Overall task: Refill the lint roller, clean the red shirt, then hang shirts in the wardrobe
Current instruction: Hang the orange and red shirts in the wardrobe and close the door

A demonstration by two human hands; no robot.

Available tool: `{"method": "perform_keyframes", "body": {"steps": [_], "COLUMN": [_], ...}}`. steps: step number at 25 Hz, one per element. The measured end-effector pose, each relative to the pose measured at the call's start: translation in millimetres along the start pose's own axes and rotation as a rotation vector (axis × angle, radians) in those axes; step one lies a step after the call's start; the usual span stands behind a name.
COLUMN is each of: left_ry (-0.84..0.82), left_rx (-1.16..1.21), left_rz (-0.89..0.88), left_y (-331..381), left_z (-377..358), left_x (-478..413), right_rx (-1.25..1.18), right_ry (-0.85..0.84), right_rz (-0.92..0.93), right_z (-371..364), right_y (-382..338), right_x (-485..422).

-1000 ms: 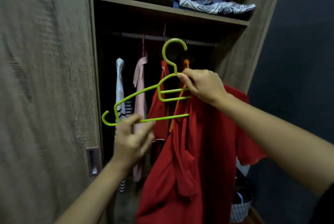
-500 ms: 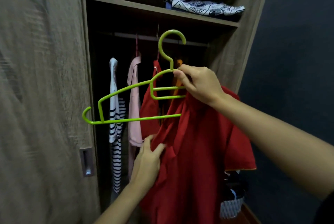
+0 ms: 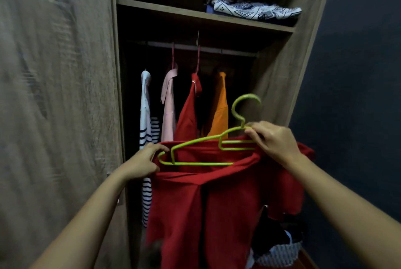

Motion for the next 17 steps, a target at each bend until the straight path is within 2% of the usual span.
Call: {"method": "perform_keyframes", "body": {"steps": [2,4,5,7,8,9,10,11,12,13,15,17], "left_ry": [0.119,0.295,0.345,0.274,0.266,0.357,0.506,0.624,0.663,0.612,0.479,0.532], "left_rx": [-0.08,-0.127,-0.167,-0.3,-0.38,-0.437,-0.463,-0.463,-0.46,-0.435,-0.335,-0.231], "left_rz": [0.064,0.06,-0.035,-0.333,-0.441,-0.479,-0.426,-0.299,-0.167,-0.09,-0.106,-0.158], "left_y": [17,53,82,139,153,155,144,125,104,84,63,54], "left_z": [15,18,10,-24,-32,-23,-3,19,35,41,37,47], "left_x": [5,19,28,48,59,69,74,77,75,68,56,60], "right_rx": [0.157,0.127,0.033,-0.18,-0.248,-0.292,-0.32,-0.344,-0.37,-0.399,-0.456,-0.481], "right_ry": [-0.036,-0.11,-0.133,-0.142,-0.136,-0.122,-0.099,-0.078,-0.063,-0.052,-0.046,-0.07], "right_rz": [0.004,-0.117,-0.22,-0.378,-0.4,-0.398,-0.385,-0.369,-0.358,-0.344,-0.3,-0.263], "right_z": [-18,-29,-29,-32,-31,-28,-24,-20,-17,-14,-10,-5], "right_y": [-12,-15,-10,7,11,12,13,12,10,7,-3,-8], "right_x": [7,4,1,-1,-2,-3,-3,-4,-5,-7,-14,-21]}}
Point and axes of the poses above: each hand's wrist, its own x-axis away from the middle knuckle, its own z-axis out of the back of the hand, y = z × x, the point moved 9 cm from there along -x, towards the middle knuckle, and after that the axes turned 15 degrees about -y, right-handed, at the moved point
